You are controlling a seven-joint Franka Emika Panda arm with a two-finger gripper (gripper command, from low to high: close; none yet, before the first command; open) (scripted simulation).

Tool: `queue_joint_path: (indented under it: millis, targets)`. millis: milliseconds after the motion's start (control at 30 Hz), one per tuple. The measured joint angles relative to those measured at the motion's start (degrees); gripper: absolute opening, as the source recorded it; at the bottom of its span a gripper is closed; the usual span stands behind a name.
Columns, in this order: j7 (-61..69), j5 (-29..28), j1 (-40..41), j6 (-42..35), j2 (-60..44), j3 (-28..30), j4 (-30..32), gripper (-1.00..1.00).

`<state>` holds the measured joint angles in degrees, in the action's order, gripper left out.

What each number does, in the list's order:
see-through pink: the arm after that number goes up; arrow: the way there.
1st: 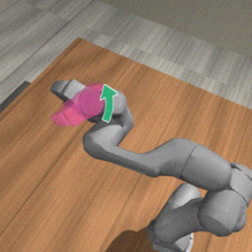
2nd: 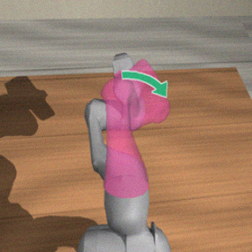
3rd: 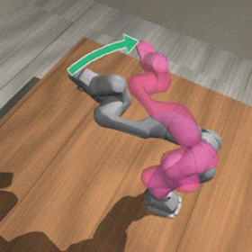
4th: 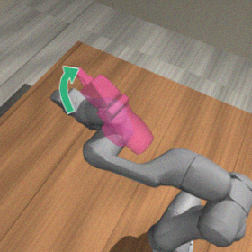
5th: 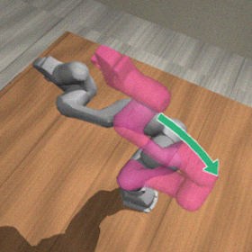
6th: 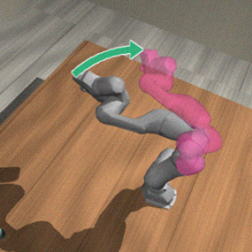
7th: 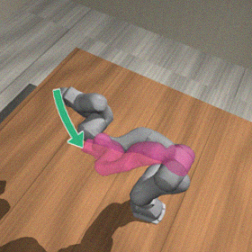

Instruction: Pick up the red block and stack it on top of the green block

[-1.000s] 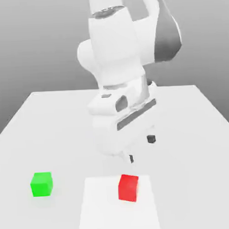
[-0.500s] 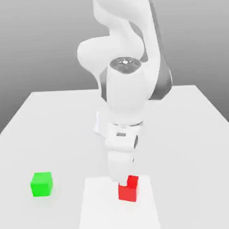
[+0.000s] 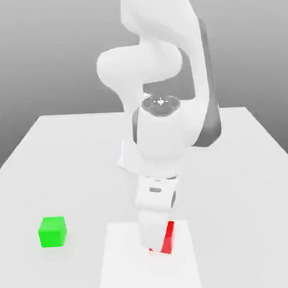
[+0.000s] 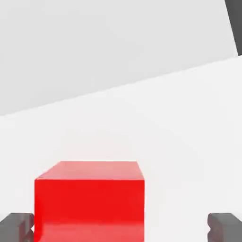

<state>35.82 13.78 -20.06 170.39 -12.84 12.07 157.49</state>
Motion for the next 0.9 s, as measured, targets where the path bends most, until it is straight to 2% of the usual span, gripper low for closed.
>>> queue_joint_path:
  millis: [33,67,300,567,733,900]
  targets:
    - [0.87,1.25,1.25,0.79,-1.04,-1.57,0.00,0.00]
    - [1.43,2.06,2.01,1.29,-1.68,-2.53,0.00,-1.00]
    - [1.38,1.98,1.94,1.12,-1.62,-2.44,0.00,-1.00]
    - [-5.63,-7.95,-3.33,-4.22,5.52,5.29,0.20,-1.00]
    - [-8.78,-12.28,-3.38,-7.22,9.29,6.45,0.68,-1.00]
    - [-10.13,-13.93,-3.27,-9.45,11.87,6.69,1.58,-1.00]
